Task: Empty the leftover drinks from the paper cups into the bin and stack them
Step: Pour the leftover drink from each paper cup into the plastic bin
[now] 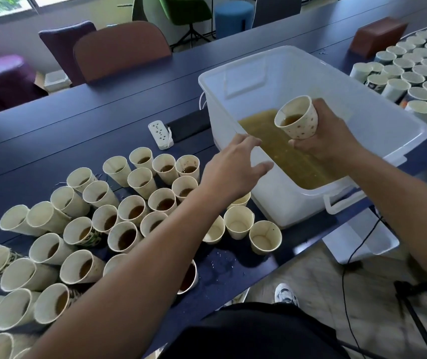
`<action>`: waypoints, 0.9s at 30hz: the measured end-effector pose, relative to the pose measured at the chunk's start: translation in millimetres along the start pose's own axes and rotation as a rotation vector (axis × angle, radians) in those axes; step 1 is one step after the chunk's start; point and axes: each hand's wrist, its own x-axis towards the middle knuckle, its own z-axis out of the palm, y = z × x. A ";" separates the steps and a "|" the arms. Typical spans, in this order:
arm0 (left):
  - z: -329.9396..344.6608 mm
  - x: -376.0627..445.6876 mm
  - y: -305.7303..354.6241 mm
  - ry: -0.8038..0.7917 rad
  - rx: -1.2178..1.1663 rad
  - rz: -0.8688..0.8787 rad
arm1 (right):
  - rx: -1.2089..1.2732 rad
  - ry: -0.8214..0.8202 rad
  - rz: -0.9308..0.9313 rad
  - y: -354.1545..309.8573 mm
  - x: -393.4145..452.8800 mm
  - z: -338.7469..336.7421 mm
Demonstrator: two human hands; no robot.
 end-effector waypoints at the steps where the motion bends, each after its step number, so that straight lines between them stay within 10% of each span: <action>1: 1.9 0.7 0.5 -0.020 0.028 -0.003 | 0.003 0.011 0.003 -0.2 0.4 0.7; 27: 6.3 0.4 3.0 -0.103 0.186 -0.067 | -0.380 -0.012 0.119 0.7 0.8 7.9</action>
